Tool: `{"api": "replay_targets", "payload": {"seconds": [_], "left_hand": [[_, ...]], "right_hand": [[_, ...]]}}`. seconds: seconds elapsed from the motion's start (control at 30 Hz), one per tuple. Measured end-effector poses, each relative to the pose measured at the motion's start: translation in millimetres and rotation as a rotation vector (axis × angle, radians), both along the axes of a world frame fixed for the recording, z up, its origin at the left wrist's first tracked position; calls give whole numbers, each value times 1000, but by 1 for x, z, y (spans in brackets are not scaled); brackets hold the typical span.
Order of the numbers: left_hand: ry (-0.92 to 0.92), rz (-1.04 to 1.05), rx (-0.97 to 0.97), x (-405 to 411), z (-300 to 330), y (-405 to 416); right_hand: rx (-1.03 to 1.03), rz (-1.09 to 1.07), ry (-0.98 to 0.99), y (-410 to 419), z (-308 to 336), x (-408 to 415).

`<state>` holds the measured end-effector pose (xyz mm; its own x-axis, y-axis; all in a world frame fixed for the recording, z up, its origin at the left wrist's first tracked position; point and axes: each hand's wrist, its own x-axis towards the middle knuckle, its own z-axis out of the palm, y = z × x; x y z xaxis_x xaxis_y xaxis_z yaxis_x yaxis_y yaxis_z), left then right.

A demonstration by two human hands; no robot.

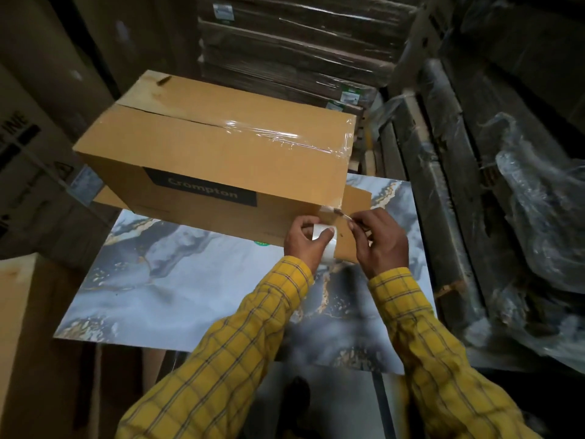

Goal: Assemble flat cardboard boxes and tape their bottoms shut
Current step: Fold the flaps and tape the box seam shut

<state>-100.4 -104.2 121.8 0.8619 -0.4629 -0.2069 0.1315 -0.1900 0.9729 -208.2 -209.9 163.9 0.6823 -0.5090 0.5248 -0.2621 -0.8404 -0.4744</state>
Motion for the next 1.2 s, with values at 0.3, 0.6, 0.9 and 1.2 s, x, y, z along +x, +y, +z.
{"api": "replay_targets", "payload": {"seconds": [0.3,0.6,0.9,1.2], "left_hand": [[38,71,-99,-5,-6,3],[-201,128,19,-6,-11,5],[-141,84,-3,12,-17,22],[-86,-187,-261,23,5,38]], "right_hand": [[-199,69,200,-20,-5,16],[-392,142,212,-5,10,22],[-327,19,435,-39,-34,-4],[858,-425,200,-14,-117,-35]]}}
